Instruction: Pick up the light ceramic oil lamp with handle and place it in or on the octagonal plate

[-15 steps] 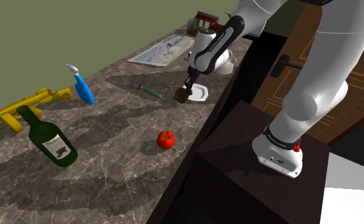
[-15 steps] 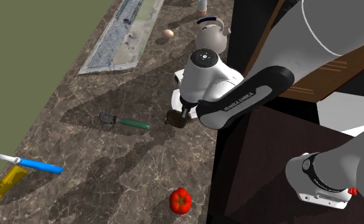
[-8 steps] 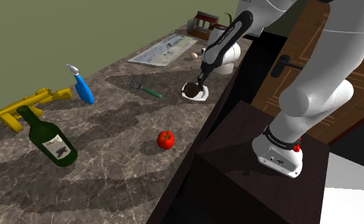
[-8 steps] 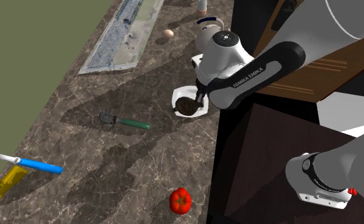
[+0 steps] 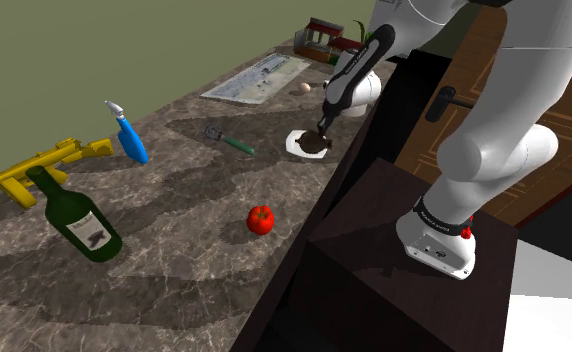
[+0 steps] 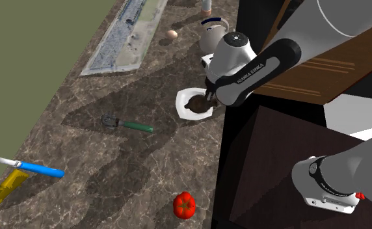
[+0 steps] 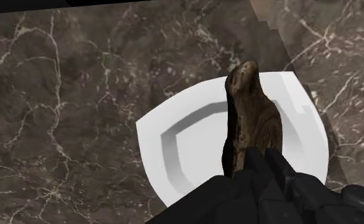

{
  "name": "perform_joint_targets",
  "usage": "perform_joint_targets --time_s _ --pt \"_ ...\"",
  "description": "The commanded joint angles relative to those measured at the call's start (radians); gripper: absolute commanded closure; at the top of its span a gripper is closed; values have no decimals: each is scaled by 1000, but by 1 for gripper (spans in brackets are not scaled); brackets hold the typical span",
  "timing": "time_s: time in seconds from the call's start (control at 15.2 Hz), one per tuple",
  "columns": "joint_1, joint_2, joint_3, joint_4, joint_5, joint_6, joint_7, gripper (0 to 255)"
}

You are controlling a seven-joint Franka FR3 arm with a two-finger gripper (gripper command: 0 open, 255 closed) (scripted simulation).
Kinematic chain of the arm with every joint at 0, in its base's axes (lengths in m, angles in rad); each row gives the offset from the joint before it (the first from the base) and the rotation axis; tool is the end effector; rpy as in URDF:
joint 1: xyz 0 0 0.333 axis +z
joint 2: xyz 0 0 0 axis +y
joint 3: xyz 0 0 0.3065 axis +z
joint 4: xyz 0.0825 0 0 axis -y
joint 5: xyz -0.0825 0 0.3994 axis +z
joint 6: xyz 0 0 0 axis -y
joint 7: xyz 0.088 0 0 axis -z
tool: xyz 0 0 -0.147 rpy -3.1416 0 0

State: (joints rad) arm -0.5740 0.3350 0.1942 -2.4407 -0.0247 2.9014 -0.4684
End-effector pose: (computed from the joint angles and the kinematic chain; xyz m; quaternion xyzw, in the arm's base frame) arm 0.4732 -0.1787 0.1205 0.9962 0.0486 0.0717 0.0021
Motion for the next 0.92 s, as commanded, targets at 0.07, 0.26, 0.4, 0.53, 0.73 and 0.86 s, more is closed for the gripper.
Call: perform_joint_targets --time_s 0.07,0.26,0.4,0.53,0.73,0.86 --pt "14 48 -15 5 -14 40 8 255" --pt "76 35 -87 25 -80 -29 53 0" --pt "179 47 -208 60 -202 -131 124 0" --pt "201 66 -236 75 -240 -151 145 0" --pt "203 109 -245 85 -249 -118 152 0" --pt "205 138 -250 93 -254 -97 157 0"
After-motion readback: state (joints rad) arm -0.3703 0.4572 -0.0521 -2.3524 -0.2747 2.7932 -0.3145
